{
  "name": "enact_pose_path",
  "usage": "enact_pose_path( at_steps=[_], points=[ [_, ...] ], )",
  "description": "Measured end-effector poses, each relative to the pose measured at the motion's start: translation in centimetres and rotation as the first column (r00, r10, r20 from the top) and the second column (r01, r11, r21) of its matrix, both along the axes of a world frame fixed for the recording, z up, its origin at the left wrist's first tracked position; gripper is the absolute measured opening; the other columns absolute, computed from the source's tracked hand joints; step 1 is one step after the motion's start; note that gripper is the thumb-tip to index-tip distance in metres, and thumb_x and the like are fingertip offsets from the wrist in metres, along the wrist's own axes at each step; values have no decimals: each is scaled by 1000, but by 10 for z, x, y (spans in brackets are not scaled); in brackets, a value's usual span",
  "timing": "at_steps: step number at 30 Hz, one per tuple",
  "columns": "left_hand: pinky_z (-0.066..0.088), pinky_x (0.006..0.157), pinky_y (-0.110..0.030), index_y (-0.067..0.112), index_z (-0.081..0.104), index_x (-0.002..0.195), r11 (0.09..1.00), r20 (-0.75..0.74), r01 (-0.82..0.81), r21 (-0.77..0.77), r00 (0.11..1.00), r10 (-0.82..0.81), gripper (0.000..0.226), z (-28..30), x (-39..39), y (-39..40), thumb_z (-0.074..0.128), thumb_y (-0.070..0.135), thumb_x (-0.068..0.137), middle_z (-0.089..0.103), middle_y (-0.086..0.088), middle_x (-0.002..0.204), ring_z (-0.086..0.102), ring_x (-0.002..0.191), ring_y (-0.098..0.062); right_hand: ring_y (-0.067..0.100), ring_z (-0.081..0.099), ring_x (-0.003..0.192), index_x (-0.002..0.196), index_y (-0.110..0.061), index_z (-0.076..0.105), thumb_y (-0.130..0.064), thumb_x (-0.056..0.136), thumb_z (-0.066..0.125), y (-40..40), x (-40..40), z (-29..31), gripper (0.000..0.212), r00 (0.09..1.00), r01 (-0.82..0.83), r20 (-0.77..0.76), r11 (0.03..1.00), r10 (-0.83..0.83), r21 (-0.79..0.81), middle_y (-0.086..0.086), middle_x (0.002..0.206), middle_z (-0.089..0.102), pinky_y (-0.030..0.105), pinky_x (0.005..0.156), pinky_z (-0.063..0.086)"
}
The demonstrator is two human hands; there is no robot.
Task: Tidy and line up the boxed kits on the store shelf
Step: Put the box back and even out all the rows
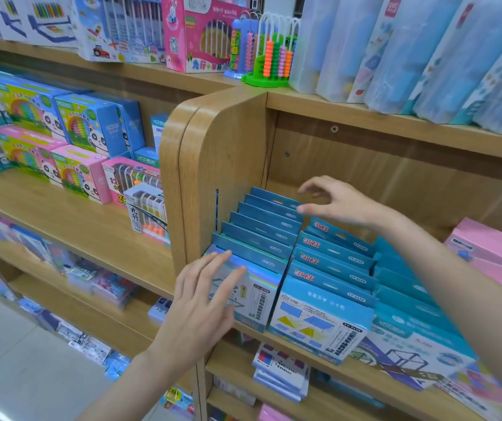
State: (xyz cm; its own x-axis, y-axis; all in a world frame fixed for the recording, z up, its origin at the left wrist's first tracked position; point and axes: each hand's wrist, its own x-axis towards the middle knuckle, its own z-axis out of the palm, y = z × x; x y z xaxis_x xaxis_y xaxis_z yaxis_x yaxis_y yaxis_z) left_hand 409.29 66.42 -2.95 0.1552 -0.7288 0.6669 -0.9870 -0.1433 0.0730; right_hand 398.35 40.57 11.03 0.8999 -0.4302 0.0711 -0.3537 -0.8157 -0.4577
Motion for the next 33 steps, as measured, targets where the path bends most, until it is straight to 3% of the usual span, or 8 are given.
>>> enact_pose_path(
  at_steps=[3, 8, 10, 13, 20, 26, 29, 33],
  points=[
    [26, 106, -44, 19, 38, 132, 998, 18, 66, -19, 998, -65, 55, 10, -7, -11, 50, 37, 82, 34, -11, 139, 33, 129, -28, 19, 55, 111, 115, -21, 51, -38, 81, 64, -12, -29, 4, 41, 995, 62, -84, 997, -59, 42, 2, 125, 52, 36, 99, 44],
    [18, 110, -48, 20, 35, 135, 989, 90, 150, 11, 984, -150, 67, 39, -25, -40, 47, 59, 82, 35, -6, 142, 29, 133, -26, 16, 61, 100, 113, -14, 56, -34, 84, 63, -21, -57, -4, 36, 951, 142, -288, 985, -109, 97, 5, 111, 64, 33, 93, 47],
    [17, 109, -53, 20, 41, 134, 983, 145, 168, 71, 974, -177, 71, 46, -33, -51, 47, 65, 79, 43, -4, 140, 31, 133, -26, 4, 62, 83, 109, -10, 60, -30, 86, 61, -19, -57, -11, 31, 946, 110, -312, 993, -91, 45, -1, 97, 68, 23, 80, 48],
    [16, 108, -57, 20, 55, 123, 972, 217, 182, 151, 953, -212, 71, 46, -39, -61, 56, 68, 71, 54, -1, 131, 34, 131, -26, -8, 46, 57, 107, -3, 62, -16, 91, 55, -15, -52, -16, 21, 938, 58, -337, 996, -79, -74, -16, 69, 51, 6, 55, 34],
    [15, 108, -54, 22, 49, 115, 972, 218, 171, 163, 954, -204, 69, 41, -35, -65, 71, 60, 61, 62, 4, 102, 44, 114, -21, -4, 47, 65, 105, -7, 62, -11, 93, 51, -17, -46, -23, 17, 951, 12, -307, 998, -29, -56, -11, 80, 57, 7, 57, 32],
    [17, 109, -53, 23, 50, 113, 971, 209, 199, 134, 952, -224, 68, 40, -32, -65, 73, 58, 61, 61, 4, 100, 44, 111, -21, 1, 53, 75, 106, -12, 62, -15, 92, 52, -15, -45, -21, 17, 945, 33, -323, 997, -55, -73, -6, 91, 63, 15, 67, 41],
    [18, 109, -52, 23, 48, 117, 970, 191, 216, 115, 953, -235, 70, 37, -31, -65, 72, 58, 61, 55, 0, 111, 42, 116, -23, 12, 58, 97, 107, -16, 61, -21, 89, 59, -10, -54, -13, 19, 980, 66, -177, 986, -94, -156, 0, 107, 65, 24, 91, 44],
    [17, 109, -50, 23, 45, 123, 973, 160, 214, 82, 961, -224, 72, 31, -31, -62, 69, 59, 65, 41, -3, 127, 37, 123, -25, 3, 58, 89, 86, -22, 63, -25, 83, 65, 21, -84, -4, 5, 991, 22, 134, 994, -8, -104, -6, 93, 66, 17, 84, 42]
  ],
)
